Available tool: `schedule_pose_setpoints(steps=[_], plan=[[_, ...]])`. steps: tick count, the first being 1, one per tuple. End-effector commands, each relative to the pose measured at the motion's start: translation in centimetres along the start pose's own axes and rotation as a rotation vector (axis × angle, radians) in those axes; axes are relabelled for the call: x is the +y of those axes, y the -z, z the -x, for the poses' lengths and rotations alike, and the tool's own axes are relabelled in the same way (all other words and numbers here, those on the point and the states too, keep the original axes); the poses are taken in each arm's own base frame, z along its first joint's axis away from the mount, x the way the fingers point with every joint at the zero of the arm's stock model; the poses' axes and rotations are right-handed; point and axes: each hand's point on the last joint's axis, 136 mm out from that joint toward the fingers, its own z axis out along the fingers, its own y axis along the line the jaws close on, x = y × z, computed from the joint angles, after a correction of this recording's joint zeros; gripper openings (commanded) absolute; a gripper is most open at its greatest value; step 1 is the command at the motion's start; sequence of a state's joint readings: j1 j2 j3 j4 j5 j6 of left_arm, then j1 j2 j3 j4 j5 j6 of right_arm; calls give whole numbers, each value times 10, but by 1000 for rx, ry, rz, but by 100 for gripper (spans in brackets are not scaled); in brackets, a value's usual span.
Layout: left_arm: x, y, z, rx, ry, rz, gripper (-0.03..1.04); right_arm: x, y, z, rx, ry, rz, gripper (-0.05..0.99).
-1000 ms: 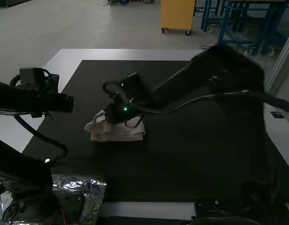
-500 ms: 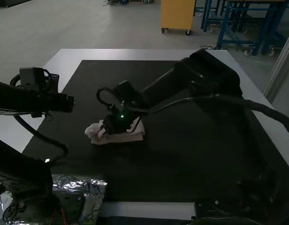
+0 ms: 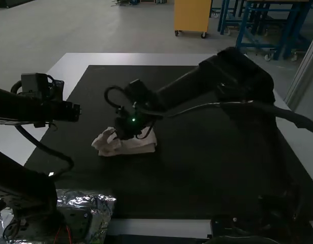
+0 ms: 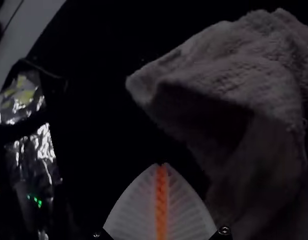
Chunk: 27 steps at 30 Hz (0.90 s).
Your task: Fold the towel.
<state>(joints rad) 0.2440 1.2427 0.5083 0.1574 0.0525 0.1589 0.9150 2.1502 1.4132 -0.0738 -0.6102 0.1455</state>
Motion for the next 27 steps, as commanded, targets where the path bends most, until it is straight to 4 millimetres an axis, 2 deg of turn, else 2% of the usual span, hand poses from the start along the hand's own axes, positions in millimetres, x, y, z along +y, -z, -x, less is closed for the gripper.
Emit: schedule_pose_setpoints(steps=[1,4,8,16,23,27], plan=[[0,4,15,-42,4,-3,97,19,18,9,-25,23,49,-2],[0,4,15,-42,5,-5,97,27,30,15,-46,36,56,-2],[0,4,17,-48,4,-4,97,24,52,27,-98,40,43,-2],[1,4,18,-52,5,-1,97,-14,76,38,-184,12,-14,-2],[1,4,18,-58,4,1,97,-41,61,28,-203,-15,-27,-2],[1,4,19,-60,6,1,97,-48,49,24,-196,-23,-24,-2]])
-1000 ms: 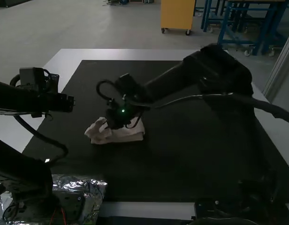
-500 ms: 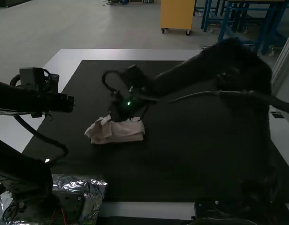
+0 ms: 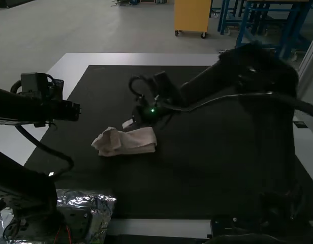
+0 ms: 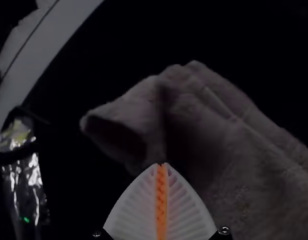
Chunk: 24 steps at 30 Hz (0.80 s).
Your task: Fold the towel.
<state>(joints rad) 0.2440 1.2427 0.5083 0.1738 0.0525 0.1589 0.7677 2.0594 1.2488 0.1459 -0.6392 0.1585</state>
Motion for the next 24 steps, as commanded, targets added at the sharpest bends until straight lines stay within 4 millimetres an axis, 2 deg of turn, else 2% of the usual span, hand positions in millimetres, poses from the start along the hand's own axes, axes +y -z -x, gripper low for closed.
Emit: schedule_pose_setpoints(steps=[1,10,19,24], plan=[[0,4,16,-47,7,-2,97,-3,-7,-2,-2,-8,4,-2],[0,4,15,-47,6,-2,97,-6,-26,-9,11,-20,21,-2],[1,4,16,-46,11,-1,97,9,-37,-6,8,-17,50,-2],[0,4,14,-42,13,0,97,6,-48,-12,24,-19,52,-2]])
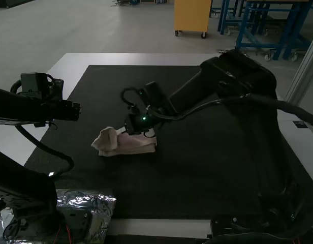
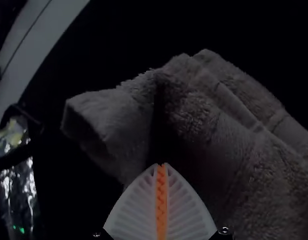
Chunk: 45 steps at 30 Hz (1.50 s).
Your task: Fold the towel.
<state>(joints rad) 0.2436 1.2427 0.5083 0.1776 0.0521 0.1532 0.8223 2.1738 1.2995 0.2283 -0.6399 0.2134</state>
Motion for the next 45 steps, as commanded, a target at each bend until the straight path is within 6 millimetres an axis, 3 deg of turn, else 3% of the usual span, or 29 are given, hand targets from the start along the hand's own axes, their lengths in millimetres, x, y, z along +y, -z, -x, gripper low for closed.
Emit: schedule_pose_setpoints(steps=[1,7,13,24,32,34,39,42,45], plan=[[0,4,13,-38,8,-1,97,-1,-11,-2,7,-6,14,-2],[-1,4,12,-34,10,-5,97,-3,-22,0,4,-19,23,-2],[-1,4,13,-37,14,-6,97,10,-33,-2,18,-2,55,-2],[-1,4,12,-35,14,-10,97,1,-56,-16,40,-21,64,-2],[-10,4,12,-36,18,-30,97,-3,-61,-19,43,-30,81,-2],[-14,5,17,-45,13,-37,97,-2,-59,-15,36,-40,83,-2],[-21,8,35,-69,25,-58,97,22,-32,29,-44,-18,101,-2],[-26,13,50,-85,36,-74,97,29,-10,52,-85,-19,87,18],[-31,20,68,-110,29,-87,97,23,15,69,-117,-25,42,42]])
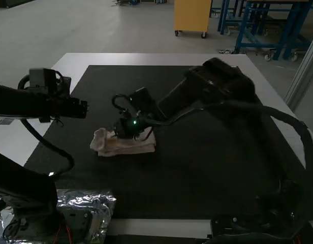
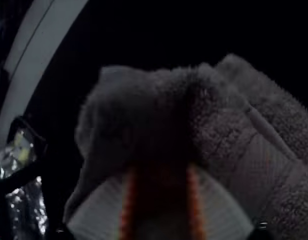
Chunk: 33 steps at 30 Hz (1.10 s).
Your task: Fold the towel.
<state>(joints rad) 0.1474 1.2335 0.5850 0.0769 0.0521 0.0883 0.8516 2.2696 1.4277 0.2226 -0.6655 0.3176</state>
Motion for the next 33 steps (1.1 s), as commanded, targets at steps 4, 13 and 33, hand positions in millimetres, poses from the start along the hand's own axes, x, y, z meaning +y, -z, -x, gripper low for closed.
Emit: schedule_pose_setpoints(steps=[4,13,33], plan=[[-8,27,65,-136,11,-20,97,14,79,67,-150,44,-46,85],[-22,63,98,-199,-9,-46,97,50,177,90,-294,93,-82,91],[-10,209,148,-594,-15,29,97,138,465,85,-964,298,-432,91]])
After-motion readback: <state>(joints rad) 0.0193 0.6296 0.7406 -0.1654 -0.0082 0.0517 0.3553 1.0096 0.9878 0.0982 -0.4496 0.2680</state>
